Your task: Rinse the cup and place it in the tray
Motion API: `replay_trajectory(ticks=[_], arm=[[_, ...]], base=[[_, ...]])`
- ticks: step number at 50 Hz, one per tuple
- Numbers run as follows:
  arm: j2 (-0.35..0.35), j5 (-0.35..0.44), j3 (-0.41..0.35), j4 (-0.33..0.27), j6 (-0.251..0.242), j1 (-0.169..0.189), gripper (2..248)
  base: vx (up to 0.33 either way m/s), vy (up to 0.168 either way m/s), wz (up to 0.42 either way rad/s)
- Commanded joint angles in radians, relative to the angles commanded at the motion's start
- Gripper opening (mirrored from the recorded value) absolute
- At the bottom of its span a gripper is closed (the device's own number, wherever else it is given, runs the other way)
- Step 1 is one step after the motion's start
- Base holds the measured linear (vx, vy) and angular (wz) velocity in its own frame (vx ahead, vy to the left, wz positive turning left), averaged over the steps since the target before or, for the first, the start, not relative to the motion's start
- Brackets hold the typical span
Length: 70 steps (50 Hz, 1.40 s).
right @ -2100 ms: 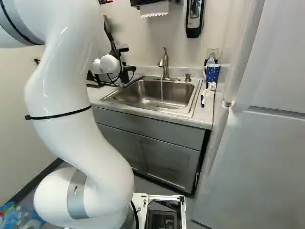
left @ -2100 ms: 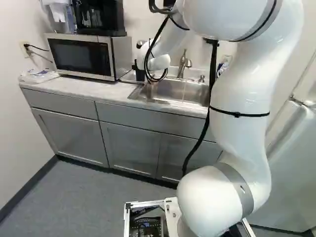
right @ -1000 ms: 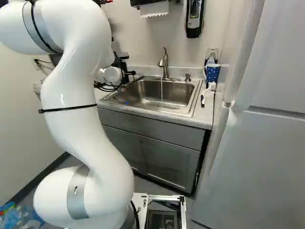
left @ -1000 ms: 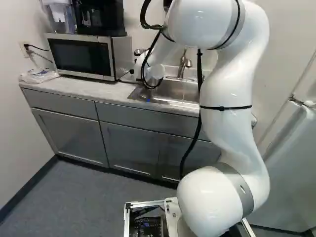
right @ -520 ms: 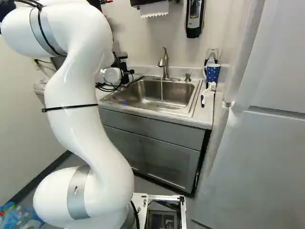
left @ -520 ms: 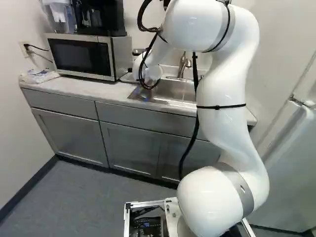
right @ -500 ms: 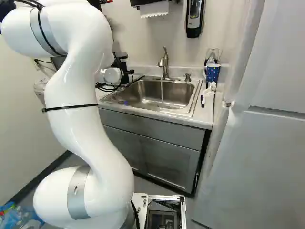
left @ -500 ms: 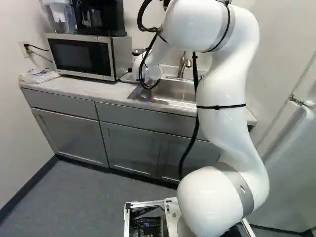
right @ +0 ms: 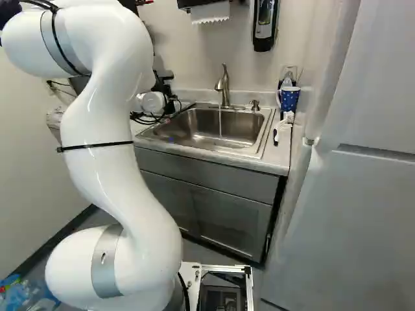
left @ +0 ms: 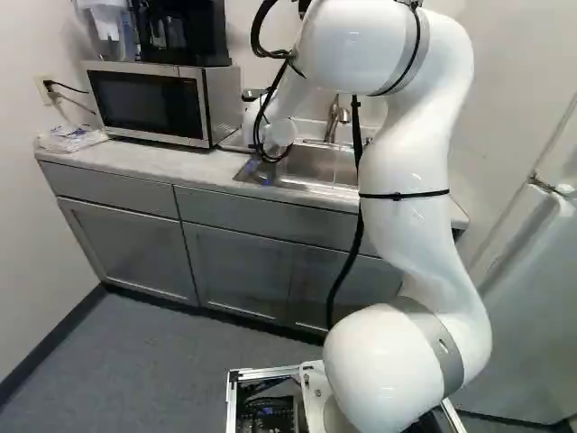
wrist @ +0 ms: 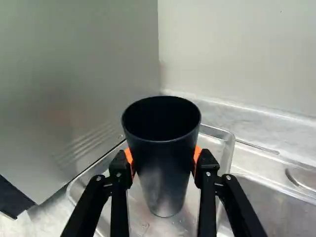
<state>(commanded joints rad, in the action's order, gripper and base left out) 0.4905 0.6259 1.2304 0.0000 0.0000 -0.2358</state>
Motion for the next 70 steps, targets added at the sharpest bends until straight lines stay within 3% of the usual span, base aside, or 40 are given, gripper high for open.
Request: replay_trajectory(ticks=[20, 70], arm=[[-0.030, 0.000, -0.010, 0.000, 0.000, 0.005, 126], [-0.265, 0.000, -0.232, 0.000, 0.000, 0.096, 126]], base=[[0.000, 0.000, 0.000], [0.000, 0.000, 0.000]])
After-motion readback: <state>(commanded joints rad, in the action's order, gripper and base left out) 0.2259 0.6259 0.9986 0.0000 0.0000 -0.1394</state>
